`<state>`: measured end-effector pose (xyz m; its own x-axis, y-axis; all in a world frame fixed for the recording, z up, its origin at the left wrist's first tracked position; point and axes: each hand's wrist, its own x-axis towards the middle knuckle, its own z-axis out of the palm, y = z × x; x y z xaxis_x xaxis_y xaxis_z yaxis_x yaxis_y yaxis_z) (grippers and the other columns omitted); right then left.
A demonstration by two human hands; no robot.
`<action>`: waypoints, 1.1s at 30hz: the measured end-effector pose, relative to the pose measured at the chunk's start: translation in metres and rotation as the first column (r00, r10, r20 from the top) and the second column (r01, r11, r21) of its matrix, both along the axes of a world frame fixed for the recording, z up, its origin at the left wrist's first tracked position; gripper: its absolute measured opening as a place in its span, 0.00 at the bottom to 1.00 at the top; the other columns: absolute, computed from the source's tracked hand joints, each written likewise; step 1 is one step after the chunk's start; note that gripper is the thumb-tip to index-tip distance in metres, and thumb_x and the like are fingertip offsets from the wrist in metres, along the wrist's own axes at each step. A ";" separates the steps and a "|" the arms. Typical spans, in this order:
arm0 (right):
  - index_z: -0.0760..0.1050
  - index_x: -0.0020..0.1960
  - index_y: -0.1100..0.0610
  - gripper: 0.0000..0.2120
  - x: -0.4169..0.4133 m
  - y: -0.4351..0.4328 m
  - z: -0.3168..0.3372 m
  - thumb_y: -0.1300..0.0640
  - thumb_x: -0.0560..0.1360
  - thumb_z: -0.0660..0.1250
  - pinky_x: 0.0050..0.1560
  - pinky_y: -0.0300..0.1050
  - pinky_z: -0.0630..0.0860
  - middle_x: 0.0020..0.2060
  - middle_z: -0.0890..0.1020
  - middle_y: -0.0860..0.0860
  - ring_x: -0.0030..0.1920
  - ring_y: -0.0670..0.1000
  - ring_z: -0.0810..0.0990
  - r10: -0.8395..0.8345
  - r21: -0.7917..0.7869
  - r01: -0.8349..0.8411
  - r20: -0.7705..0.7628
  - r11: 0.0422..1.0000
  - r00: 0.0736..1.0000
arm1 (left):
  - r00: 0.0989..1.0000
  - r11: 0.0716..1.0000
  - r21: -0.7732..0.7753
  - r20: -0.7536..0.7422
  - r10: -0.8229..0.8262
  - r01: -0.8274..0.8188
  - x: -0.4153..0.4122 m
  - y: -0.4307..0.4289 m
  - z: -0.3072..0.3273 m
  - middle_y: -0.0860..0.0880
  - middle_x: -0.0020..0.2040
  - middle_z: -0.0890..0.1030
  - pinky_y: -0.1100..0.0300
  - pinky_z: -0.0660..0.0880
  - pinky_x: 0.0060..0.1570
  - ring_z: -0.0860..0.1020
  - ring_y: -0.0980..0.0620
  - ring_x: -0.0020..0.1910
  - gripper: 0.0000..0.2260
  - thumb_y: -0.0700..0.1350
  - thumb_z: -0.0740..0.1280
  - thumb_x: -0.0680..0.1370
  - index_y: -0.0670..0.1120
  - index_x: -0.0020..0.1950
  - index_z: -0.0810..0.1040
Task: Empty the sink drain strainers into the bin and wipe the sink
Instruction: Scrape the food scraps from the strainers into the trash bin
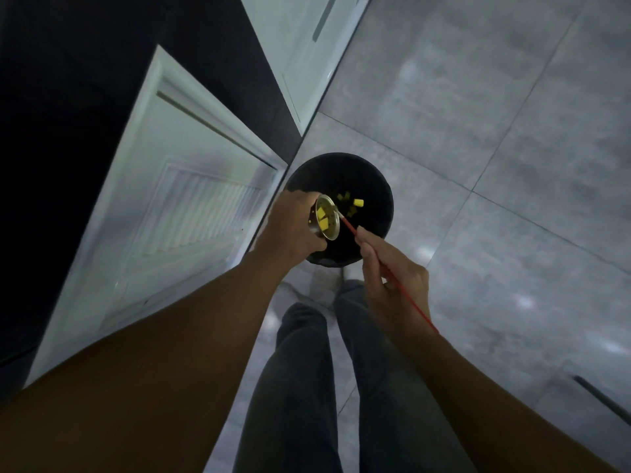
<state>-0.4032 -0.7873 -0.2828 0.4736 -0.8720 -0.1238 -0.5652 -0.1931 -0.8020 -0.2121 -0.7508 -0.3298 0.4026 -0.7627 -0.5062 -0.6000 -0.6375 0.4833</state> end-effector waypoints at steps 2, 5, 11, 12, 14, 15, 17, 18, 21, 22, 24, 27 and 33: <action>0.80 0.64 0.57 0.13 0.000 0.002 -0.001 0.57 0.82 0.64 0.60 0.25 0.72 0.56 0.81 0.43 0.55 0.31 0.77 0.035 -0.007 -0.035 -0.013 0.999 0.999 | 1.000 1.000 -0.004 -0.007 0.002 -0.003 -0.002 -0.002 0.000 0.46 0.60 0.77 0.60 0.68 0.51 0.72 0.48 0.60 0.38 0.47 0.81 0.62 0.46 0.70 0.72; 0.81 0.62 0.58 0.11 0.006 0.002 -0.004 0.59 0.81 0.65 0.57 0.22 0.71 0.54 0.85 0.50 0.52 0.36 0.79 0.075 0.007 -0.075 -0.017 0.997 0.997 | 1.000 1.000 -0.014 -0.016 0.007 -0.007 -0.004 -0.005 0.000 0.45 0.61 0.76 0.59 0.70 0.52 0.72 0.47 0.61 0.38 0.46 0.81 0.62 0.46 0.70 0.72; 0.81 0.62 0.58 0.11 0.011 -0.010 -0.004 0.59 0.82 0.65 0.51 0.38 0.83 0.51 0.86 0.53 0.46 0.43 0.84 0.076 0.044 -0.076 0.004 0.996 0.997 | 1.000 1.000 -0.018 0.007 -0.010 0.010 0.000 -0.008 0.001 0.44 0.63 0.76 0.61 0.67 0.54 0.72 0.46 0.62 0.38 0.46 0.81 0.64 0.45 0.71 0.72; 0.81 0.62 0.59 0.11 0.009 -0.012 -0.004 0.59 0.82 0.65 0.50 0.44 0.84 0.51 0.86 0.53 0.47 0.46 0.85 0.061 0.047 -0.061 0.000 0.997 0.998 | 1.000 1.000 -0.020 0.017 -0.013 0.013 0.001 -0.008 0.002 0.44 0.63 0.76 0.61 0.66 0.54 0.72 0.46 0.62 0.37 0.46 0.81 0.64 0.45 0.71 0.71; 0.81 0.62 0.59 0.12 0.006 -0.014 -0.003 0.59 0.82 0.65 0.49 0.49 0.84 0.52 0.86 0.53 0.47 0.48 0.86 0.032 0.056 -0.031 -0.012 0.998 0.999 | 0.999 1.000 -0.020 0.031 -0.010 0.011 0.002 -0.008 0.002 0.44 0.63 0.76 0.61 0.66 0.54 0.72 0.45 0.63 0.37 0.46 0.81 0.65 0.45 0.71 0.71; 0.81 0.62 0.59 0.12 0.005 -0.014 -0.002 0.59 0.82 0.65 0.49 0.49 0.84 0.52 0.86 0.53 0.47 0.49 0.86 0.028 0.059 -0.028 -0.007 0.998 1.000 | 0.999 1.000 -0.022 0.034 -0.011 0.011 0.002 -0.008 0.002 0.44 0.63 0.76 0.60 0.67 0.54 0.72 0.45 0.63 0.37 0.46 0.81 0.65 0.45 0.71 0.71; 0.81 0.62 0.59 0.12 0.006 -0.012 0.000 0.58 0.82 0.65 0.50 0.49 0.84 0.53 0.86 0.54 0.49 0.49 0.86 0.050 0.070 -0.051 0.011 0.996 0.999 | 0.999 0.999 -0.032 0.037 -0.015 0.016 0.003 -0.009 0.003 0.44 0.63 0.77 0.60 0.67 0.54 0.72 0.45 0.62 0.37 0.45 0.81 0.65 0.45 0.71 0.72; 0.81 0.62 0.59 0.11 0.008 -0.011 0.001 0.59 0.81 0.65 0.50 0.48 0.84 0.53 0.86 0.53 0.49 0.48 0.86 0.069 0.073 -0.071 0.020 0.995 0.997 | 0.999 0.999 -0.035 0.038 -0.016 0.017 0.003 -0.010 0.003 0.44 0.63 0.76 0.60 0.66 0.53 0.72 0.46 0.62 0.37 0.45 0.81 0.64 0.44 0.71 0.72; 0.82 0.61 0.58 0.11 0.013 -0.010 0.000 0.59 0.82 0.65 0.53 0.45 0.83 0.53 0.86 0.52 0.51 0.46 0.85 0.083 0.124 -0.084 0.007 0.989 0.996 | 0.999 0.999 -0.047 0.050 -0.022 0.024 0.003 -0.011 0.005 0.43 0.63 0.76 0.60 0.66 0.53 0.72 0.45 0.62 0.37 0.44 0.81 0.64 0.44 0.70 0.72; 0.82 0.61 0.58 0.11 0.013 -0.011 -0.001 0.58 0.82 0.65 0.54 0.44 0.83 0.53 0.86 0.52 0.51 0.46 0.85 0.070 0.154 -0.068 -0.007 0.986 0.997 | 0.998 0.998 -0.050 0.056 -0.026 0.029 0.003 -0.012 0.005 0.43 0.63 0.76 0.60 0.66 0.53 0.72 0.45 0.62 0.37 0.44 0.81 0.64 0.44 0.70 0.72; 0.81 0.61 0.57 0.12 0.012 -0.014 -0.003 0.56 0.82 0.64 0.53 0.43 0.83 0.51 0.86 0.51 0.49 0.45 0.85 0.050 0.177 -0.047 -0.011 0.983 0.999 | 0.998 0.998 -0.055 0.061 -0.034 0.037 0.004 -0.012 0.006 0.43 0.63 0.76 0.60 0.66 0.53 0.72 0.45 0.62 0.36 0.45 0.81 0.64 0.44 0.70 0.73; 0.81 0.61 0.59 0.13 0.007 -0.019 -0.004 0.55 0.82 0.63 0.51 0.40 0.83 0.51 0.86 0.51 0.48 0.46 0.86 0.003 0.135 -0.007 0.023 0.991 1.000 | 0.997 0.997 -0.059 0.065 -0.042 0.046 0.006 -0.014 0.006 0.44 0.62 0.77 0.60 0.66 0.54 0.71 0.45 0.62 0.35 0.44 0.81 0.64 0.44 0.69 0.73; 0.81 0.62 0.57 0.11 0.000 -0.022 -0.007 0.58 0.82 0.65 0.52 0.37 0.82 0.53 0.86 0.50 0.52 0.43 0.85 0.014 0.096 -0.022 0.083 0.995 0.996 | 0.997 0.998 -0.050 0.069 -0.038 0.041 0.005 -0.013 0.002 0.44 0.62 0.77 0.60 0.66 0.53 0.71 0.45 0.62 0.36 0.44 0.81 0.64 0.44 0.70 0.73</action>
<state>-0.4027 -0.8093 -0.2895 0.5015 -0.8488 -0.1677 -0.4941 -0.1219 -0.8608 -0.2070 -0.7641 -0.3276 0.4039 -0.8030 -0.4382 -0.6568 -0.5880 0.4721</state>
